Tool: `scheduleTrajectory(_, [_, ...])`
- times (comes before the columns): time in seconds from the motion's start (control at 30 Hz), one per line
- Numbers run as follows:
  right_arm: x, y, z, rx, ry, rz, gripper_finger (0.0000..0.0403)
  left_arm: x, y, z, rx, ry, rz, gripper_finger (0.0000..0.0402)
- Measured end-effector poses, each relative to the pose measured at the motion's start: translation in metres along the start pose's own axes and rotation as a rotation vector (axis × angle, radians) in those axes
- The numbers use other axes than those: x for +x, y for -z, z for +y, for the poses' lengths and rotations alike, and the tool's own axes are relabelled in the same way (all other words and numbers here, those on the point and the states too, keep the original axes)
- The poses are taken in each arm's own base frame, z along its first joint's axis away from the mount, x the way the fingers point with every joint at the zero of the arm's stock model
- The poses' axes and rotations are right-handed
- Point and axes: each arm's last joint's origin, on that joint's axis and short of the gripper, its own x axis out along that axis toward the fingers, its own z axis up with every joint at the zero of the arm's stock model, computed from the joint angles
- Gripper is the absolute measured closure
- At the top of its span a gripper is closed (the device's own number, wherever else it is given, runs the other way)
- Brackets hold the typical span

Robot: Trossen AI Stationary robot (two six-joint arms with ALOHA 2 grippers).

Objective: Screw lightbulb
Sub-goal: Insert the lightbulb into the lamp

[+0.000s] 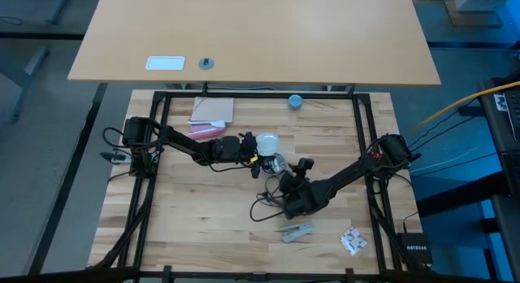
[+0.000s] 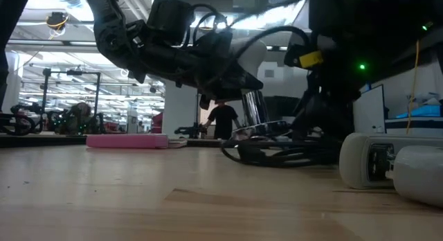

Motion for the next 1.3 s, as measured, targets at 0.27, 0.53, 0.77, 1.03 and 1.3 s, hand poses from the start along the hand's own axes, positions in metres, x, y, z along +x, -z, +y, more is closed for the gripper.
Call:
scheduleTrajectory(0.27, [0.011,0.001,-0.011,-0.028,0.085,0.026,0.0237,0.0,0.002,0.0,-0.021,0.002,0.018,0.0251])
scheduleTrajectory(0.53, [0.017,0.001,-0.017,-0.105,0.114,0.049,0.0237,-0.001,0.008,-0.003,-0.041,0.045,0.089,0.0251])
scheduleTrajectory(0.77, [0.006,-0.001,-0.018,-0.082,0.016,0.067,0.0237,-0.001,0.01,-0.002,-0.023,0.008,0.105,0.0251])
scheduleTrajectory(1.03, [-0.017,-0.005,-0.01,-0.03,-0.14,0.023,0.0237,0.0,0.009,0.003,-0.018,-0.01,0.098,0.0251])
scheduleTrajectory(1.3, [-0.03,-0.013,0.006,0.012,-0.349,-0.024,0.0237,0.0,0.007,0.009,-0.024,-0.034,0.09,0.0251])
